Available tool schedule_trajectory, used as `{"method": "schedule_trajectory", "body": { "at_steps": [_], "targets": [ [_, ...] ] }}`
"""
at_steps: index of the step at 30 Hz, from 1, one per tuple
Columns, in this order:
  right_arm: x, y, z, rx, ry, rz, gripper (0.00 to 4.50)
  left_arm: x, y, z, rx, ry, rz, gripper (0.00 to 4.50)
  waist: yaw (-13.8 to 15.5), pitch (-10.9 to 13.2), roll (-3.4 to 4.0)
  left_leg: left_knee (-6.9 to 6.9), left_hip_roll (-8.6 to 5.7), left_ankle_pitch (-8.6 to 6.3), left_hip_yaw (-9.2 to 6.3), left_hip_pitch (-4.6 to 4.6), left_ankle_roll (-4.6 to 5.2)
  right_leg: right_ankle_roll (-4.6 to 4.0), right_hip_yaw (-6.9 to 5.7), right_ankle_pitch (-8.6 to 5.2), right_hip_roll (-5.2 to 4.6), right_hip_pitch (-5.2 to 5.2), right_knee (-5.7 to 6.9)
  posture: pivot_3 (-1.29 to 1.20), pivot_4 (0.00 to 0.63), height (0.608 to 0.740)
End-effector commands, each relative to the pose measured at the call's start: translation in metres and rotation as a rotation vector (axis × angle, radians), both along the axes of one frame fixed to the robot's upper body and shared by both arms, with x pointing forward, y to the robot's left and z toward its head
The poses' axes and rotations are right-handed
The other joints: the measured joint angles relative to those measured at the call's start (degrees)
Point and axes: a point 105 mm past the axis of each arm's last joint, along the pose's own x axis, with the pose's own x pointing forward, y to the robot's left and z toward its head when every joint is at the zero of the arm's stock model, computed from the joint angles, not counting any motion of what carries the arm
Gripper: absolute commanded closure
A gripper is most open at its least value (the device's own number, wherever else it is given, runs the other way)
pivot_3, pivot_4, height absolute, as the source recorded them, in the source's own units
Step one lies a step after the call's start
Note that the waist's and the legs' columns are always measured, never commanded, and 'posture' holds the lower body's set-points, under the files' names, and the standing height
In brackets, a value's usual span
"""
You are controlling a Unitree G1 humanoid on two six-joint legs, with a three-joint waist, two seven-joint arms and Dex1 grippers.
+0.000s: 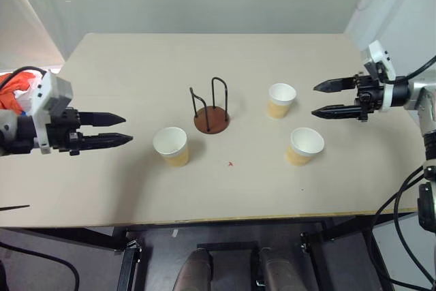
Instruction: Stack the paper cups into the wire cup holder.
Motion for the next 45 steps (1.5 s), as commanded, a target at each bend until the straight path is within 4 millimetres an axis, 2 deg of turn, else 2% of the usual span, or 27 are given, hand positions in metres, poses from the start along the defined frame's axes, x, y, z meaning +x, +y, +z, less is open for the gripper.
{"method": "schedule_trajectory", "body": {
  "at_steps": [1, 6, 10, 14, 18, 26, 31, 41, 45],
  "targets": [
    [-0.003, 0.002, 0.013, 0.012, -0.047, 0.019, 0.0, -0.001, 0.0, 0.015, 0.013, -0.056, -0.014, 1.49, 0.0, 0.0, 0.0, 0.0, 0.0, 0.0, 0.0, 0.0, 0.0, 0.0, 0.0, 0.0, 0.0, 0.0, 0.0, 0.0, 0.15, 0.74],
    [-0.006, 0.002, 0.015, 0.028, -0.057, 0.008, 0.0, 0.004, -0.004, 0.019, 0.001, -0.086, -0.021, 1.49, 0.0, 0.0, 0.0, 0.01, 0.0, 0.0, 0.0, 0.0, 0.0, 0.0, 0.0, 0.0, 0.0, 0.01, 0.0, 0.0, 0.15, 0.74],
    [-0.006, 0.005, 0.015, 0.007, -0.084, 0.001, 0.0, 0.01, -0.031, 0.023, -0.055, -0.104, -0.094, 1.49, 0.2, 0.0, 0.0, 0.04, -0.01, 0.02, 0.0, 0.01, -0.01, -0.01, -0.01, 0.0, -0.01, 0.04, 0.02, 0.0, 0.15, 0.74],
    [-0.015, 0.02, 0.017, -0.022, -0.126, 0.042, 0.0, 0.021, -0.054, 0.014, -0.033, -0.105, -0.114, 1.49, 0.1, 0.0, 0.0, 0.07, -0.02, 0.02, 0.02, 0.04, 0.0, -0.01, -0.01, 0.01, -0.02, 0.09, 0.01, 0.0, 0.15, 0.74],
    [-0.026, 0.031, 0.021, -0.029, -0.152, 0.069, 0.0, 0.051, -0.057, 0.001, 0.07, -0.135, 0.033, 1.49, 0.1, 0.0, 0.0, 0.07, 0.0, 0.03, 0.02, 0.1, 0.0, 0.03, -0.03, 0.03, -0.01, 0.13, 0.02, 0.0, 0.15, 0.74],
    [-0.037, 0.042, 0.016, -0.041, -0.166, 0.079, 0.0, 0.06, -0.087, -0.002, 0.009, -0.108, -0.03, 1.49, 0.2, 0.0, -0.01, 0.31, -0.02, 0.03, 0.04, 0.1, 0.02, 0.15, -0.02, 0.1, 0.0, 0.29, -0.05, 0.0, 0.15, 0.74],
    [-0.037, 0.045, 0.015, -0.037, -0.172, 0.071, 0.0, 0.084, -0.098, -0.007, 0.015, -0.11, 0.073, 1.49, 0.3, 0.0, -0.01, 0.49, -0.02, 0.07, 0.03, 0.18, 0.08, 0.32, -0.02, 0.2, 0.01, 0.48, -0.09, 0.0, 0.15, 0.74],
    [-0.042, 0.054, 0.012, -0.017, -0.181, 0.069, 0.0, 0.103, -0.14, -0.04, -0.01, -0.043, 0.128, 1.49, 0.6, 0.0, -0.06, 0.77, -0.07, 0.18, 0.07, 0.12, 0.25, 0.68, 0.02, 0.42, 0.01, 0.74, -0.46, 0.0, 0.15, 0.74],
    [-0.044, 0.054, 0.01, -0.018, -0.18, 0.058, 0.0, 0.111, -0.149, -0.044, -0.055, -0.045, 0.145, 1.49, 0.9, 0.0, -0.06, 0.77, -0.07, 0.2, 0.11, 0.11, 0.27, 0.76, 0.02, 0.46, 0.02, 0.82, -0.6, 0.0, 0.15, 0.74]
  ]
}}
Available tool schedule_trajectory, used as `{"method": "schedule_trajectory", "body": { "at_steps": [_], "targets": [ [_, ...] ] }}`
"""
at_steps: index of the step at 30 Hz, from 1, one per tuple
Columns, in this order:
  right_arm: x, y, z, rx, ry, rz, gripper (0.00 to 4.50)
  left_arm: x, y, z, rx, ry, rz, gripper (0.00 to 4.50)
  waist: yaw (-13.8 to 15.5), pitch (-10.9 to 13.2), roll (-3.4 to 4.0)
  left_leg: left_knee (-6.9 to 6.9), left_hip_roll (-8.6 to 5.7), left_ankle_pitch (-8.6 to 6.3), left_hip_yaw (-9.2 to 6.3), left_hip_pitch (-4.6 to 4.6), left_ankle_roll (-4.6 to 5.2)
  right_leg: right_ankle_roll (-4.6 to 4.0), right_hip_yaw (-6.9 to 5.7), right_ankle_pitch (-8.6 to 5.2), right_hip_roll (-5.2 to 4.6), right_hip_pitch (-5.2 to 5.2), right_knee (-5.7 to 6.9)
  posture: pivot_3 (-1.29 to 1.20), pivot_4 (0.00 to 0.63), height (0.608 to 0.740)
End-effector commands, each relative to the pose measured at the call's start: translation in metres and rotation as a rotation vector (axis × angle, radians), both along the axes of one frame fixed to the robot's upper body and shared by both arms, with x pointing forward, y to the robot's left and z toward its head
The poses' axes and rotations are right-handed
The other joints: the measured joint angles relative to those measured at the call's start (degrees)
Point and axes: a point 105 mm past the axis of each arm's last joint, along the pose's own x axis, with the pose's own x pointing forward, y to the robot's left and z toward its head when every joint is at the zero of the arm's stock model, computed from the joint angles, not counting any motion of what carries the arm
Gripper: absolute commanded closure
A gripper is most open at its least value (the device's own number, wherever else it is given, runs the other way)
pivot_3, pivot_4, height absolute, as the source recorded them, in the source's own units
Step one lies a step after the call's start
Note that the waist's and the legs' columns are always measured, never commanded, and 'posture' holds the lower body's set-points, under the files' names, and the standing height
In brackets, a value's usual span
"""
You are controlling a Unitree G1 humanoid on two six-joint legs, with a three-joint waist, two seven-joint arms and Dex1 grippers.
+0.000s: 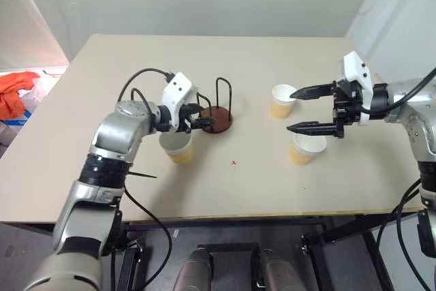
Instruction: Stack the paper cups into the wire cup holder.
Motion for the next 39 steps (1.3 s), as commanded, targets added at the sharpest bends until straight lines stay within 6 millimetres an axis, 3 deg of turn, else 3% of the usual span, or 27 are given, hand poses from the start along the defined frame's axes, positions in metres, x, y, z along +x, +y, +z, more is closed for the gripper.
{"method": "schedule_trajectory", "body": {
  "at_steps": [1, 12, 14, 20, 21, 28, 32, 36, 39],
  "targets": [
    [-0.005, -0.001, 0.015, 0.02, -0.059, -0.004, 0.0, 0.01, -0.004, 0.009, -0.015, -0.052, 0.026, 1.49, 0.1, 0.0, -0.01, 0.0, 0.0, 0.01, 0.02, -0.01, 0.01, 0.05, 0.0, 0.03, 0.0, 0.0, -0.04, 0.0, 0.15, 0.74],
    [-0.008, -0.004, 0.018, 0.024, -0.064, -0.027, 0.0, 0.036, -0.023, 0.0, -0.04, -0.104, 0.113, 1.49, 0.4, 0.0, -0.02, 0.08, -0.07, 0.07, 0.06, 0.02, 0.15, 0.36, 0.07, 0.22, 0.03, 0.28, -0.38, 0.0, 0.15, 0.74],
    [-0.009, -0.005, 0.018, 0.023, -0.066, -0.033, 0.0, 0.037, -0.027, 0.001, -0.044, -0.107, 0.104, 2.0, 0.5, 0.0, -0.03, 0.08, -0.09, 0.07, 0.08, 0.01, 0.15, 0.37, 0.08, 0.22, 0.03, 0.29, -0.4, 0.0, 0.15, 0.74],
    [-0.009, -0.005, 0.018, 0.024, -0.07, -0.04, 0.0, 0.038, -0.028, 0.006, -0.058, -0.128, 0.103, 4.23, 0.5, 0.0, -0.03, 0.07, -0.11, 0.08, 0.18, 0.03, 0.14, 0.45, 0.07, 0.25, 0.14, 0.29, -0.41, 0.0, 0.15, 0.74],
    [-0.009, -0.005, 0.018, 0.024, -0.07, -0.041, 0.0, 0.039, -0.028, 0.006, -0.059, -0.13, 0.104, 4.43, 0.5, 0.0, -0.04, 0.08, -0.11, 0.08, 0.18, 0.03, 0.14, 0.48, 0.08, 0.26, 0.16, 0.29, -0.41, 0.0, 0.15, 0.74],
    [-0.009, -0.004, 0.019, 0.024, -0.074, -0.037, 0.0, 0.023, -0.046, 0.021, -0.119, -0.134, -0.031, 4.43, 0.6, 0.1, -0.09, 0.11, -0.18, 0.14, 0.2, -0.01, 0.2, 0.55, 0.13, 0.29, 0.17, 0.31, -0.42, 0.0, 0.15, 0.74],
    [-0.02, -0.003, 0.017, 0.006, -0.047, 0.037, 0.0, -0.003, -0.062, 0.037, -0.123, -0.153, -0.219, 4.43, 0.7, 0.1, -0.12, 0.12, -0.24, 0.14, 0.18, -0.08, 0.21, 0.62, 0.13, 0.24, 0.17, 0.29, -0.44, 0.0, 0.15, 0.74],
    [-0.035, -0.006, 0.004, -0.065, 0.002, 0.112, 0.0, -0.034, -0.067, 0.035, -0.047, -0.136, -0.386, 4.43, 0.7, 0.1, -0.11, 0.11, -0.48, 0.12, 0.16, -0.1, 0.25, 0.78, 0.2, 0.09, 0.19, 0.32, -0.4, 0.0, 0.15, 0.74],
    [-0.035, -0.013, -0.003, -0.116, 0.015, 0.106, 0.0, -0.048, -0.068, 0.031, -0.005, -0.126, -0.445, 4.43, 0.7, 0.1, -0.11, 0.12, -0.63, 0.11, 0.17, -0.11, 0.25, 0.86, 0.23, -0.04, 0.17, 0.34, -0.4, 0.0, 0.15, 0.74]
  ]
}}
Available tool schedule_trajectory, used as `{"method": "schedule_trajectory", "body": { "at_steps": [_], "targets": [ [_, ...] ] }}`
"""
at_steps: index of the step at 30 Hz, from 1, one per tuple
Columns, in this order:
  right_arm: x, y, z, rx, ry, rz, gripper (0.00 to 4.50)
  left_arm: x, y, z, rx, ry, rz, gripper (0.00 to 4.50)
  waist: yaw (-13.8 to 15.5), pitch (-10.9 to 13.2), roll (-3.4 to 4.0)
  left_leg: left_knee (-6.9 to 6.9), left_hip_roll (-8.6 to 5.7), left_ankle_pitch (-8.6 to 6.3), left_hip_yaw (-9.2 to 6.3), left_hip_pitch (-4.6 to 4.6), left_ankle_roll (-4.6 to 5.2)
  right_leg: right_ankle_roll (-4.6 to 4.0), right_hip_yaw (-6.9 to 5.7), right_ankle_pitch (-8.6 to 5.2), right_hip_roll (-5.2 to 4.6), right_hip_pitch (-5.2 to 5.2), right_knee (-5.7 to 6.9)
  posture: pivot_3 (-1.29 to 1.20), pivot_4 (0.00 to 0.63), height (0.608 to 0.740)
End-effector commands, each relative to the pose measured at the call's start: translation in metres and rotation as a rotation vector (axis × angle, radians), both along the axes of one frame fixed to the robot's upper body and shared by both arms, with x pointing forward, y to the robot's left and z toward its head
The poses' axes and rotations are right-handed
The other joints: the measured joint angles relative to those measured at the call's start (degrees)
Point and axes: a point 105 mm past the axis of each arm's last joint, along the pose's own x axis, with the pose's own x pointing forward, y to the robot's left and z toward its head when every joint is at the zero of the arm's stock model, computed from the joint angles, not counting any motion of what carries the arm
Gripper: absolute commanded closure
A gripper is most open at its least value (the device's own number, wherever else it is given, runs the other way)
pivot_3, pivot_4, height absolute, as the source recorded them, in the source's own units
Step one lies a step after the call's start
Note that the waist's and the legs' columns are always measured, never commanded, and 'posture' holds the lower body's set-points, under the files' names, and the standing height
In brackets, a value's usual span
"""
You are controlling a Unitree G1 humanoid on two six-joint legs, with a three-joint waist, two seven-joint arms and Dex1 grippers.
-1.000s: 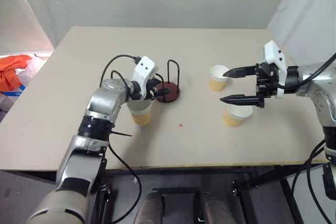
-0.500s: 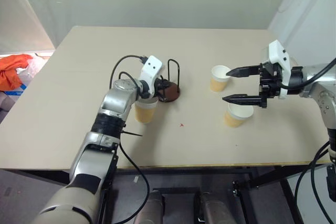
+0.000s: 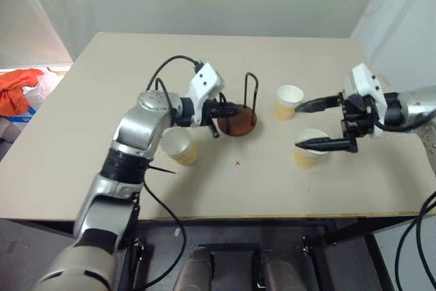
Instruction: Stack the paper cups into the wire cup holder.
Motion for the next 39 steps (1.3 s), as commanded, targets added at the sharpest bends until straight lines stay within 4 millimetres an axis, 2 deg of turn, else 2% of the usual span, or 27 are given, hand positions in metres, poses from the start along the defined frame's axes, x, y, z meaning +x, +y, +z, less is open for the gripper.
{"method": "schedule_trajectory", "body": {
  "at_steps": [1, 5, 13, 17, 26, 27, 30, 34, 38, 39],
  "targets": [
    [-0.004, -0.004, 0.002, -0.058, -0.037, 0.026, 0.0, -0.02, -0.01, 0.005, 0.032, -0.027, -0.099, 4.43, 0.0, 0.0, 0.0, 0.0, -0.06, 0.0, -0.03, -0.02, 0.01, 0.03, 0.01, -0.02, -0.02, 0.0, 0.0, 0.0, 0.15, 0.74],
    [-0.003, -0.003, -0.002, -0.074, -0.036, 0.027, 0.0, -0.035, -0.013, 0.006, 0.038, -0.024, -0.156, 4.43, 0.0, 0.0, 0.0, 0.15, -0.06, -0.11, -0.16, -0.1, 0.19, 0.06, 0.03, 0.0, -0.16, 0.01, 0.0, 0.0, 0.15, 0.74],
    [-0.006, 0.001, -0.009, -0.086, -0.018, 0.047, 0.0, -0.058, -0.002, -0.009, 0.108, 0.027, -0.208, 4.43, -0.1, 0.0, 0.0, 0.19, 0.0, -0.14, -0.18, -0.07, 0.25, 0.08, 0.02, 0.05, -0.19, 0.02, 0.03, 0.0, 0.15, 0.74],
    [-0.007, 0.005, -0.012, -0.089, -0.013, 0.064, 0.0, -0.061, -0.001, -0.014, 0.123, 0.044, -0.198, 4.43, 0.0, 0.0, 0.0, 0.19, 0.0, -0.15, -0.19, -0.08, 0.26, 0.07, 0.02, 0.05, -0.21, 0.02, 0.02, 0.0, 0.15, 0.74],
    [-0.005, 0.01, -0.02, -0.122, -0.009, 0.065, 0.0, -0.06, -0.014, -0.032, 0.137, 0.056, -0.163, 4.43, 0.0, 0.0, 0.0, 0.19, 0.01, -0.16, -0.19, -0.08, 0.26, 0.03, 0.01, 0.07, -0.24, 0.02, 0.01, 0.0, 0.15, 0.74],
    [-0.005, 0.01, -0.02, -0.122, -0.009, 0.065, 0.0, -0.059, -0.015, -0.035, 0.14, 0.061, -0.153, 3.87, 0.0, 0.0, 0.0, 0.19, 0.01, -0.16, -0.19, -0.08, 0.26, 0.03, 0.01, 0.07, -0.24, 0.02, 0.01, 0.0, 0.15, 0.74],
    [-0.005, 0.011, -0.02, -0.117, -0.007, 0.065, 0.0, -0.06, -0.017, -0.04, 0.146, 0.066, -0.158, 3.08, 0.0, 0.0, 0.0, 0.19, 0.02, -0.17, -0.19, -0.06, 0.26, 0.03, 0.0, 0.07, -0.24, 0.02, 0.02, 0.0, 0.15, 0.74],
    [-0.004, 0.011, -0.02, -0.117, -0.008, 0.059, 0.0, -0.057, -0.017, -0.043, 0.16, 0.05, -0.144, 1.69, 0.0, 0.0, 0.0, 0.19, 0.02, -0.17, -0.19, -0.06, 0.25, 0.03, 0.0, 0.07, -0.24, 0.02, 0.02, 0.0, 0.15, 0.74],
    [0.0, 0.003, -0.017, -0.132, -0.023, 0.024, 0.0, -0.056, -0.007, -0.038, 0.19, 0.03, -0.134, 0.26, -0.1, 0.0, 0.0, 0.19, 0.02, -0.17, -0.19, -0.05, 0.25, 0.02, 0.0, 0.07, -0.24, 0.02, 0.02, 0.0, 0.15, 0.74],
    [0.001, 0.001, -0.016, -0.135, -0.025, 0.018, 0.0, -0.058, -0.006, -0.037, 0.196, 0.03, -0.143, 0.02, -0.1, 0.0, 0.0, 0.18, 0.02, -0.17, -0.19, -0.04, 0.25, 0.02, 0.0, 0.07, -0.23, 0.02, 0.02, 0.0, 0.15, 0.74]
  ]
}}
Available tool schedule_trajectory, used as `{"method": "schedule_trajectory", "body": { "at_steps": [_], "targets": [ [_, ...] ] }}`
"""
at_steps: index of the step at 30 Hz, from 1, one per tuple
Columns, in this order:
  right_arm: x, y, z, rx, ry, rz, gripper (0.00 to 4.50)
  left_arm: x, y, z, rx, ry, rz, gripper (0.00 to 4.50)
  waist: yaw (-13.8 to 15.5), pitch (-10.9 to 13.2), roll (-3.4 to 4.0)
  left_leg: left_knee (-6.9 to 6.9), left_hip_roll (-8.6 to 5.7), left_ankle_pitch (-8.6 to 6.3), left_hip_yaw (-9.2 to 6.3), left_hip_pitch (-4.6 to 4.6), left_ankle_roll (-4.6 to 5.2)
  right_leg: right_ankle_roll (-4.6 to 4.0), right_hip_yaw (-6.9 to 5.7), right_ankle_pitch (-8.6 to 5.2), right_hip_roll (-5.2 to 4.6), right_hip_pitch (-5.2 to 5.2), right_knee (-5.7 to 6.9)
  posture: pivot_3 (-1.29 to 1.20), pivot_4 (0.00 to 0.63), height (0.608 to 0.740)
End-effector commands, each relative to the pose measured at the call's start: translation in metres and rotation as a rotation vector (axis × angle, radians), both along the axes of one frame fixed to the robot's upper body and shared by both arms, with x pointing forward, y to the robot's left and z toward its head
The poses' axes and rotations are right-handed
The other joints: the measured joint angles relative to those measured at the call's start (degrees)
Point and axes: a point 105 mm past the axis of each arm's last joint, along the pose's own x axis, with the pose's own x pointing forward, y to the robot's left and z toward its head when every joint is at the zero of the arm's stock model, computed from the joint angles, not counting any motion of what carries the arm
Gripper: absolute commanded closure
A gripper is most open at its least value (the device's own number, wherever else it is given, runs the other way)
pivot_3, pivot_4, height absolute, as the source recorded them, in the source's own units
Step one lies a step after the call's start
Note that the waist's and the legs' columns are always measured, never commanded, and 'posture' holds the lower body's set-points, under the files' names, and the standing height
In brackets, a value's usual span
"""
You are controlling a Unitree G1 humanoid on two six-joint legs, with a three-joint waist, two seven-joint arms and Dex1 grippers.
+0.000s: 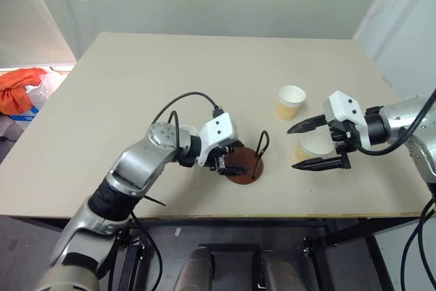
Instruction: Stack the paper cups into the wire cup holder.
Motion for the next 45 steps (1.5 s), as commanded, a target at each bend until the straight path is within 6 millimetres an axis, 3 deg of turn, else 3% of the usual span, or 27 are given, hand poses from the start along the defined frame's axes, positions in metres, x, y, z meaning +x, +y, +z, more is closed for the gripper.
{"method": "schedule_trajectory", "body": {
  "at_steps": [1, 8, 14, 19, 22, 29, 36, 45],
  "targets": [
    [0.004, -0.008, 0.014, -0.014, -0.064, -0.029, 0.0, -0.004, 0.006, 0.012, 0.011, -0.046, -0.031, 0.02, 0.0, 0.0, 0.0, -0.01, 0.01, 0.0, 0.0, 0.0, 0.0, 0.0, 0.0, 0.0, 0.01, 0.0, 0.0, 0.0, 0.15, 0.74],
    [0.007, -0.017, 0.016, -0.029, -0.07, -0.05, 0.0, -0.012, 0.031, 0.047, 0.128, -0.189, -0.085, 0.02, 0.0, 0.0, 0.0, -0.08, 0.01, -0.05, -0.03, 0.01, -0.04, -0.08, 0.0, -0.05, 0.02, -0.04, -0.02, 0.0, 0.15, 0.74],
    [0.006, -0.032, 0.004, -0.084, -0.033, -0.1, 0.0, -0.022, 0.064, 0.083, 0.193, -0.284, -0.128, 0.02, -0.1, 0.0, 0.01, -0.16, 0.02, -0.14, -0.07, 0.0, -0.08, -0.19, 0.0, -0.11, 0.02, -0.11, -0.04, 0.0, 0.15, 0.74],
    [0.009, -0.048, -0.011, -0.143, -0.025, -0.189, 0.0, -0.043, 0.105, 0.118, 0.038, -0.259, -0.118, 0.02, -0.3, 0.0, 0.02, -0.35, 0.18, -0.28, -0.05, -0.01, -0.16, -0.38, -0.08, -0.29, 0.03, -0.29, 0.03, 0.0, 0.15, 0.74],
    [0.014, -0.054, -0.02, -0.181, -0.034, -0.232, 0.0, -0.058, 0.11, 0.135, -0.114, -0.249, -0.139, 0.02, -0.3, 0.0, 0.02, -0.36, 0.3, -0.35, -0.05, -0.04, -0.22, -0.42, -0.11, -0.31, 0.04, -0.38, 0.08, 0.0, 0.15, 0.74],
    [0.026, -0.051, -0.03, -0.214, -0.044, -0.238, 0.0, -0.075, 0.109, 0.137, -0.243, -0.183, -0.167, 0.02, -0.5, 0.0, 0.02, -0.31, 0.5, -0.38, 0.04, 0.05, -0.22, -0.53, -0.13, -0.25, 0.03, -0.37, 0.09, 0.0, 0.15, 0.74],
    [0.033, -0.045, -0.038, -0.235, -0.049, -0.219, 0.0, -0.079, 0.105, 0.128, -0.237, -0.159, -0.164, 0.02, -0.7, 0.0, 0.03, -0.3, 0.58, -0.37, 0.04, 0.12, -0.22, -0.61, -0.13, -0.22, 0.1, -0.36, 0.19, 0.0, 0.15, 0.74],
    [0.036, -0.037, -0.039, -0.226, -0.052, -0.195, 2.99, -0.076, 0.106, 0.128, -0.217, -0.174, -0.138, 0.0, -0.7, 0.0, 0.03, -0.32, 0.58, -0.4, 0.05, 0.12, -0.25, -0.67, -0.13, -0.25, 0.09, -0.38, 0.18, 0.0, 0.15, 0.74]
  ]
}}
